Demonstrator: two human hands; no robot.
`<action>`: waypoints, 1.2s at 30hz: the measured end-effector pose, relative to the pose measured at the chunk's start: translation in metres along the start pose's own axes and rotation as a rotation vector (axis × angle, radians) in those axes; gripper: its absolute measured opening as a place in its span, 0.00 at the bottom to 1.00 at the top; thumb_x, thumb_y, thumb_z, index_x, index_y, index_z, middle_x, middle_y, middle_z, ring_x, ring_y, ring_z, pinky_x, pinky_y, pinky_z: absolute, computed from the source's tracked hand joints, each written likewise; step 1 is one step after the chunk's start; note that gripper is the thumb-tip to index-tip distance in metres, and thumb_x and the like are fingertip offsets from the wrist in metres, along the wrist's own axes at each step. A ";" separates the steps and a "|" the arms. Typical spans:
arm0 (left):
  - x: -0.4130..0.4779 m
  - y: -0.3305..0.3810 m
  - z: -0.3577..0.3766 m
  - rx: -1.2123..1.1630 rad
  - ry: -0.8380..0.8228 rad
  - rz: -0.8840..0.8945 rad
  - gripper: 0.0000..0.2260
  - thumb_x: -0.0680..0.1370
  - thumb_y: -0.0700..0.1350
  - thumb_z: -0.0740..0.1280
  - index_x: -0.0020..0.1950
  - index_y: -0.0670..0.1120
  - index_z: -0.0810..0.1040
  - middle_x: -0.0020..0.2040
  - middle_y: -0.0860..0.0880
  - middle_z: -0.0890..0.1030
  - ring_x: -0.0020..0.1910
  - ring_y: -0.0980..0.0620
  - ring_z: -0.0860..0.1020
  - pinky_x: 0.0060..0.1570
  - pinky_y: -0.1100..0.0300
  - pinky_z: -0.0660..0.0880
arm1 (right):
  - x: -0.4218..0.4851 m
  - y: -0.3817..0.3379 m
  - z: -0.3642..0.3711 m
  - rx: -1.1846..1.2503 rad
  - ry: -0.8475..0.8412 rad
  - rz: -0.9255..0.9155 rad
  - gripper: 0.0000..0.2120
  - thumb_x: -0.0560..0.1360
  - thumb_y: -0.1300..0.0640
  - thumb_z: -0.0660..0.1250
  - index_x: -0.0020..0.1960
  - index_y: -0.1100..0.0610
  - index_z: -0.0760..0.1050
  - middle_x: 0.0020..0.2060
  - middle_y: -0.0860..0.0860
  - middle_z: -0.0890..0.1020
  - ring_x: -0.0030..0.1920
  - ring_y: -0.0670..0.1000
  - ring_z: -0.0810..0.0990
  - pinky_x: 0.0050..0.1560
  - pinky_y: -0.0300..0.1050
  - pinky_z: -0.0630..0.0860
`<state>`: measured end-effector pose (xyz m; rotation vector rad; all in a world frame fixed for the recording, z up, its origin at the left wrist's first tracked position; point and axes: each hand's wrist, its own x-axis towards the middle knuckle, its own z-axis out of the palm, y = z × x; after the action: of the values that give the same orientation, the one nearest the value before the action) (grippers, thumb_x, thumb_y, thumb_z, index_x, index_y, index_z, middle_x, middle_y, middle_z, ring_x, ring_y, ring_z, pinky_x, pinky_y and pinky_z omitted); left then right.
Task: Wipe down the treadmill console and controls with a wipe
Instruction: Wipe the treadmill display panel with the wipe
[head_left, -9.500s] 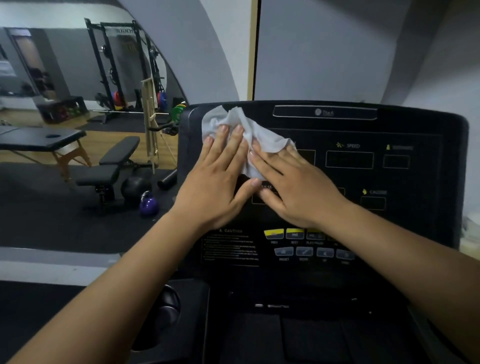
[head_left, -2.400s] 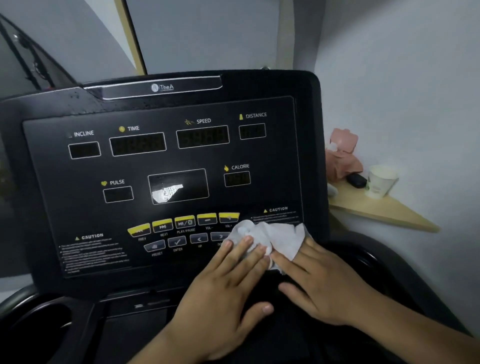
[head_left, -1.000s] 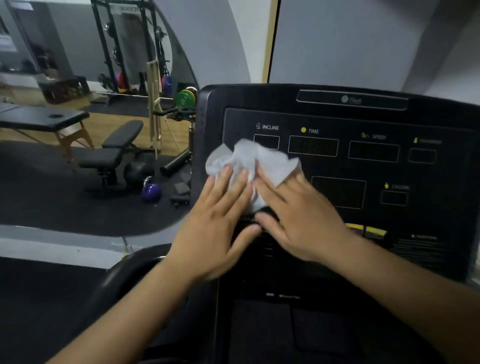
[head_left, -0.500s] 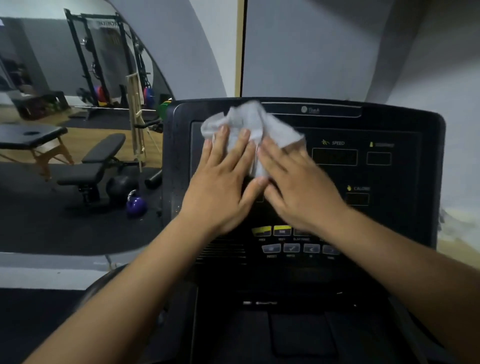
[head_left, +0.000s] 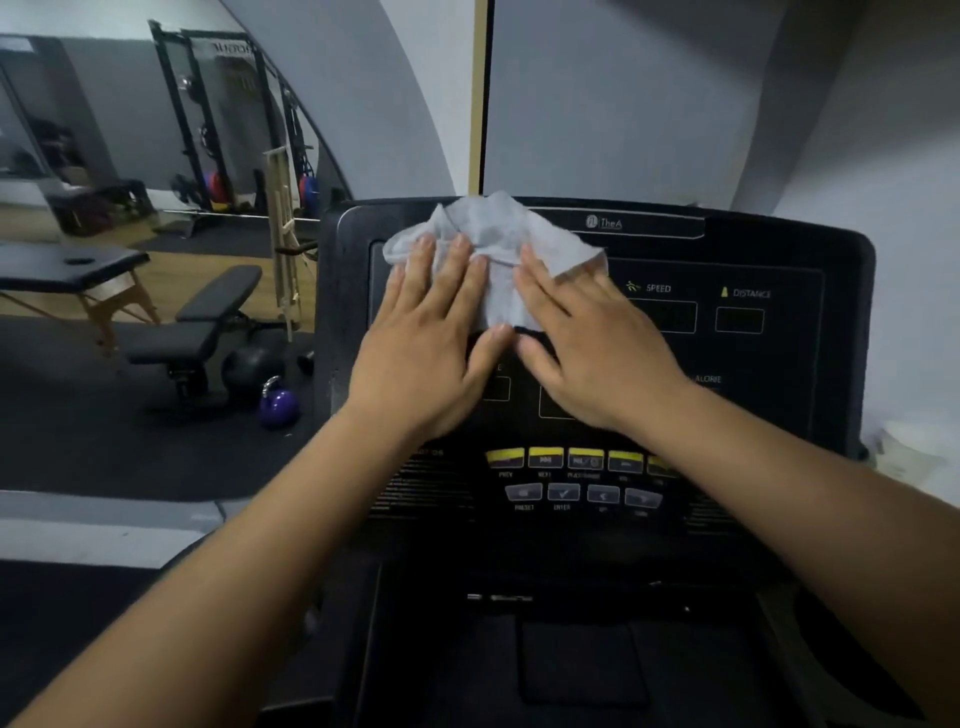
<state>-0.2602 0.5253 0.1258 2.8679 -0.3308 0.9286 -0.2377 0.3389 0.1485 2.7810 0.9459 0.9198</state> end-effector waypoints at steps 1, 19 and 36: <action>-0.001 0.003 0.001 -0.008 -0.001 0.008 0.32 0.81 0.63 0.45 0.81 0.46 0.51 0.81 0.47 0.48 0.79 0.46 0.40 0.78 0.48 0.42 | -0.006 -0.003 0.003 0.022 -0.006 -0.002 0.31 0.80 0.45 0.56 0.78 0.59 0.55 0.77 0.56 0.60 0.76 0.57 0.56 0.74 0.49 0.40; -0.142 0.084 0.045 -0.096 -0.326 0.220 0.32 0.81 0.64 0.47 0.79 0.45 0.60 0.80 0.48 0.55 0.80 0.45 0.44 0.78 0.48 0.47 | -0.202 0.000 0.048 0.114 -0.232 -0.054 0.27 0.79 0.45 0.55 0.72 0.60 0.69 0.68 0.57 0.74 0.70 0.57 0.71 0.73 0.54 0.61; -0.055 0.202 0.072 0.048 -0.327 0.474 0.33 0.81 0.64 0.40 0.80 0.47 0.46 0.81 0.49 0.43 0.78 0.47 0.33 0.76 0.45 0.36 | -0.245 0.105 0.034 0.134 -0.016 0.320 0.26 0.79 0.49 0.56 0.73 0.62 0.66 0.74 0.56 0.66 0.71 0.56 0.68 0.70 0.52 0.67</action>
<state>-0.3118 0.3262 0.0427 3.0376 -1.0667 0.5095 -0.3178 0.1171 0.0187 3.1105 0.5880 0.8951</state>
